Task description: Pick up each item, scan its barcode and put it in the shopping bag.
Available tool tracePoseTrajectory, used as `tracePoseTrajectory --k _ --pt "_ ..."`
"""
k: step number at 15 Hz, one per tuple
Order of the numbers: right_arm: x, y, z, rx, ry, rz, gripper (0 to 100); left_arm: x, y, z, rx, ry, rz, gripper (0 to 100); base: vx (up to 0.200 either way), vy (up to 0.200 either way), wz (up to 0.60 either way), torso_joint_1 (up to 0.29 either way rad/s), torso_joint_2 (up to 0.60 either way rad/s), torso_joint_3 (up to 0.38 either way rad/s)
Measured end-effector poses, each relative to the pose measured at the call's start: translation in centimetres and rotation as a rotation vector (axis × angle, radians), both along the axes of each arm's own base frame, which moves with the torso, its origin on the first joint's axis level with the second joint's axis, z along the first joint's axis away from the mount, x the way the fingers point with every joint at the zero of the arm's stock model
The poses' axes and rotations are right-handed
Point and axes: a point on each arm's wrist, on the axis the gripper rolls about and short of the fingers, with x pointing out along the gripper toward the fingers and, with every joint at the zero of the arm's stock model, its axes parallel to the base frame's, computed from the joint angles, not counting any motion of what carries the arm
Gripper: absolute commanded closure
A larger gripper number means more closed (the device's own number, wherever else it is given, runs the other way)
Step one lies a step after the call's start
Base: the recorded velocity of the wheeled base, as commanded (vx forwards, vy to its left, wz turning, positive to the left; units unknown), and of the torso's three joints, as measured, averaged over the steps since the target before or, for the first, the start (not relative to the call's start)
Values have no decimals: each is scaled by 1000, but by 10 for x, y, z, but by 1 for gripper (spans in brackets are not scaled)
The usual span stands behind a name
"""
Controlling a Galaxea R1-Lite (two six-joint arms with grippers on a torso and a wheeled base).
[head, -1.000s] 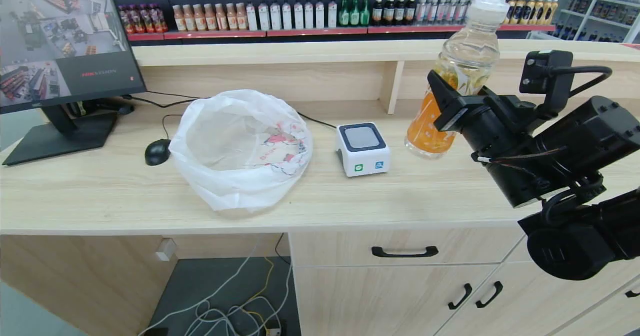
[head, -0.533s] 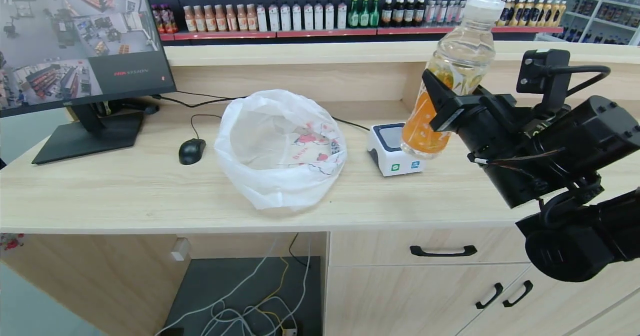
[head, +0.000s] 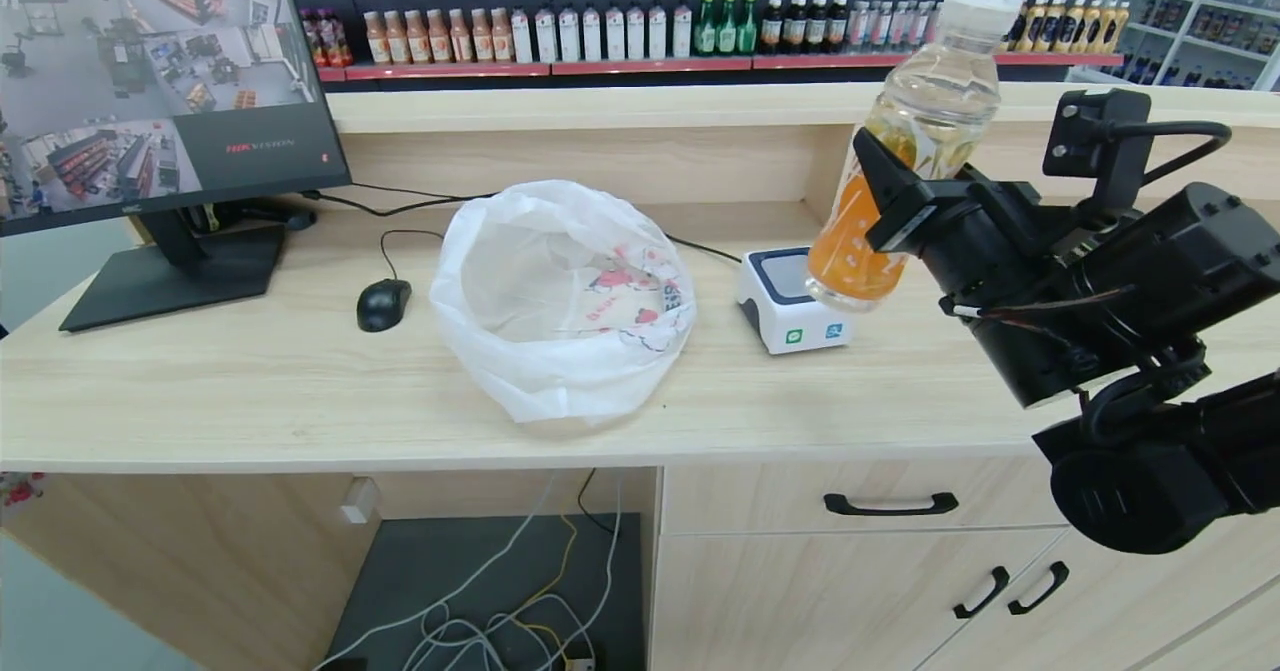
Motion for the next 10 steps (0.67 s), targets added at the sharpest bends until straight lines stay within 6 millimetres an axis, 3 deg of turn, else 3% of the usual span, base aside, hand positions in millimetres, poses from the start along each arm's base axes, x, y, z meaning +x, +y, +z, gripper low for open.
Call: tracePoseTrajectory --k 5,10 --pt "15 6 7 163 26 84 100 0 0 0 0 0 0 0 0 0 0 0 0 0" --pt "43 19 24 500 137 73 100 0 0 0 -1 0 0 0 0 0 0 0 0 0"
